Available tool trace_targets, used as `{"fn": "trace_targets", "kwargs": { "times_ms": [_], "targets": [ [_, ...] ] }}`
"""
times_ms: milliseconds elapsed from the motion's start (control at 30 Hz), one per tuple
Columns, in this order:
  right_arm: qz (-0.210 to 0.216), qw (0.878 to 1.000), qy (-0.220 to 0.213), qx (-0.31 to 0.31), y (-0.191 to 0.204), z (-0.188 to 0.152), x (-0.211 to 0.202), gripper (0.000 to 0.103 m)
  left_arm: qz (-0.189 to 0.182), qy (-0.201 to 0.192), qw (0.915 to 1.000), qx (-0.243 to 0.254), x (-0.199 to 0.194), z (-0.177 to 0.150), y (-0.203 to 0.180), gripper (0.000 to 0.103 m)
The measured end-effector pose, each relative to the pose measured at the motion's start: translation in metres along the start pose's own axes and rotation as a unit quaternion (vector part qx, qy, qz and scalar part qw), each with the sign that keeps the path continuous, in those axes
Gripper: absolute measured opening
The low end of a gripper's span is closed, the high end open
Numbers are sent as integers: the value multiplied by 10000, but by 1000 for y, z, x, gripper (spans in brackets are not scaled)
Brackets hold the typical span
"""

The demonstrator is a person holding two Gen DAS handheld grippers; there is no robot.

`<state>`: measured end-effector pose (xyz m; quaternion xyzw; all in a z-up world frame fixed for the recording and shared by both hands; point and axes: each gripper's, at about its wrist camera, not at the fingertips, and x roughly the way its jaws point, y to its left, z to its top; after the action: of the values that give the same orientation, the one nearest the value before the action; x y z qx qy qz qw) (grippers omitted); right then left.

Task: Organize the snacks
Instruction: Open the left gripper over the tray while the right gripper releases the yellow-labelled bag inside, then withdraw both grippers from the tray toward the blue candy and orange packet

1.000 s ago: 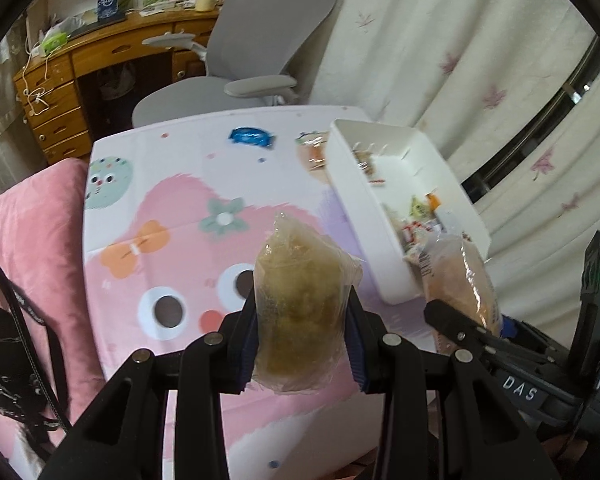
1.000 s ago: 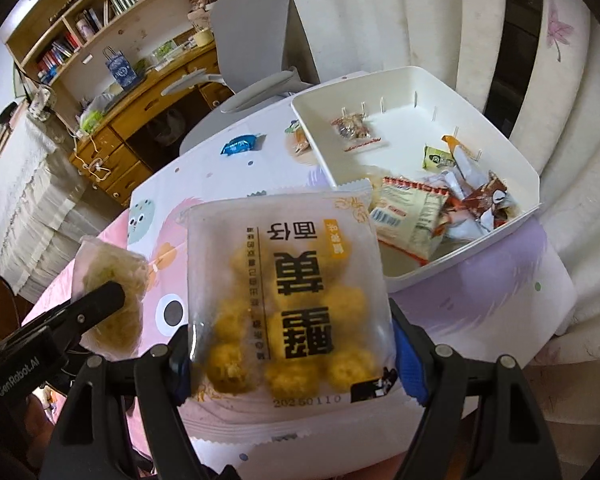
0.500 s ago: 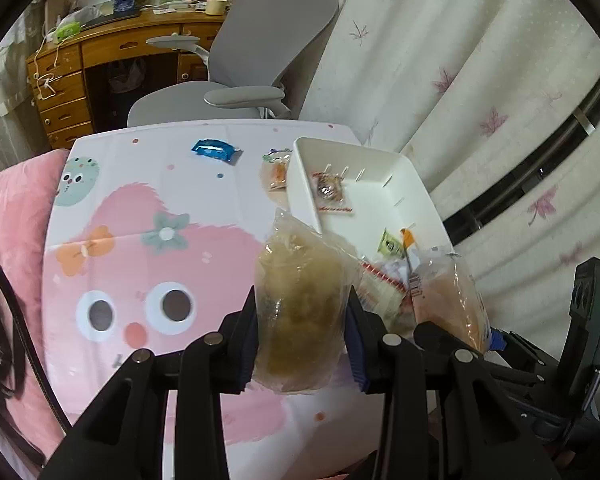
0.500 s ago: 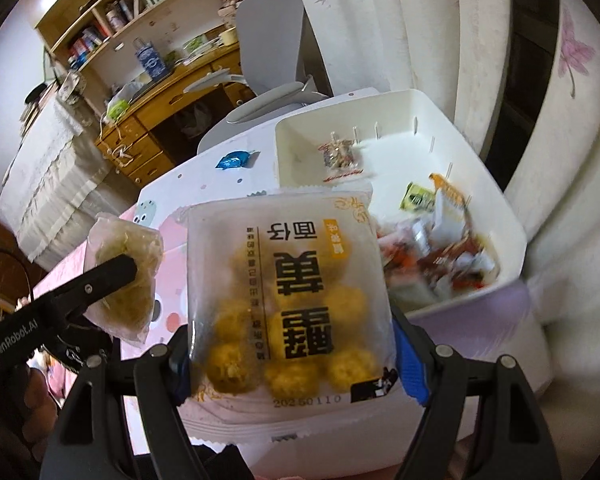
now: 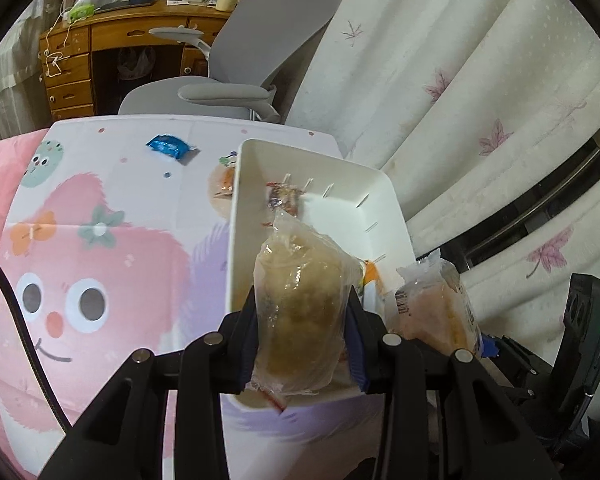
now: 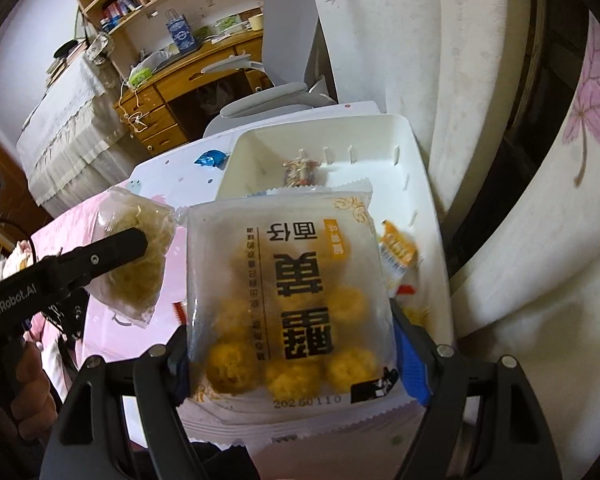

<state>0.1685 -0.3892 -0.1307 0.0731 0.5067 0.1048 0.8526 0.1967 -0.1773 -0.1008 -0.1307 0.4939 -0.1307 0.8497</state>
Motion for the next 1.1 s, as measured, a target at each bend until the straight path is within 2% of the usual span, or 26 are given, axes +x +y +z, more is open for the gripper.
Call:
{"fn": "trace_targets", "kwargs": {
  "times_ms": [167,400,467,500,533,633,833,1100],
  "targets": [
    [56,9998,-70,-178,-22,18,2,80,41,-178,9998,13,11,16,-24,36],
    [221,9991,-281,-223,-40,44,4,81,77,-429,9990,-59,17,37,-38,36],
    [288,9987,-370,-194,-44,50,4,82,84,-453,9989,-95,19,40,-39,48],
    [305,9987,-380,-150,-46,53,6,84,49,-451,9989,-132,21,42,-39,63],
    [283,9989,-356,-108,-48,55,8,84,35,-449,9988,-169,22,42,-38,69],
    [262,9996,-98,12,-54,58,21,86,107,-374,9987,-322,25,42,-34,72],
    [316,9994,-102,54,-56,61,23,90,291,-257,9975,-584,24,41,-18,80],
    [516,9981,231,263,-52,48,31,90,567,-8,9951,-815,22,23,7,81]
  ]
}}
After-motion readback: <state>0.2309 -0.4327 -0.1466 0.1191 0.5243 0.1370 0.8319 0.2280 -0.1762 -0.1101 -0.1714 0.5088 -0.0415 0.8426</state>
